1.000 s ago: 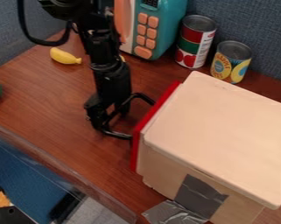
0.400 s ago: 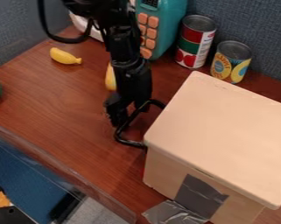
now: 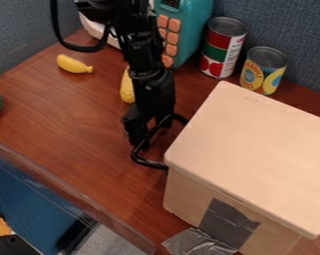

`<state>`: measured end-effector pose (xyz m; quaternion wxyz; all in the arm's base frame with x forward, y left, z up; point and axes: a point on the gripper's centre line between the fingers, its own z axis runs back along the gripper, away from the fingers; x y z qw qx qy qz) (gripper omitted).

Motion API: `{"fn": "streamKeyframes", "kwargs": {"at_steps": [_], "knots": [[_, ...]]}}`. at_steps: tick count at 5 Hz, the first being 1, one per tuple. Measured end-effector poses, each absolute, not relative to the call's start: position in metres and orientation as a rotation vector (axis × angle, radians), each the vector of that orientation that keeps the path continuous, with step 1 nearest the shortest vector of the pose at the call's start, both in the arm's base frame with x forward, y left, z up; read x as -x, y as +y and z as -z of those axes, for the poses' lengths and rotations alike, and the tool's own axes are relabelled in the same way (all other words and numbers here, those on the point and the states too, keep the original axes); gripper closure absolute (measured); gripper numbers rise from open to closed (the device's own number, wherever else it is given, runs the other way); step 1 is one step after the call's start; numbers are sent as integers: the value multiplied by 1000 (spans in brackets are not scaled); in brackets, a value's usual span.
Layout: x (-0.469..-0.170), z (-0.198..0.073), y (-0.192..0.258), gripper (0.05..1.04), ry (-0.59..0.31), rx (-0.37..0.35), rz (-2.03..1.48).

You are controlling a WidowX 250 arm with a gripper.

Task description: Close the drawer

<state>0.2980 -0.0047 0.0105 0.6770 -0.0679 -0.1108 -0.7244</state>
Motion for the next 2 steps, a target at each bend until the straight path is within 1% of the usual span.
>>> {"fn": "streamKeyframes", "kwargs": {"at_steps": [1, 2], "knots": [[-290, -24, 5, 83, -236, 136, 1564], [-281, -59, 26, 83, -264, 63, 1366]]}}
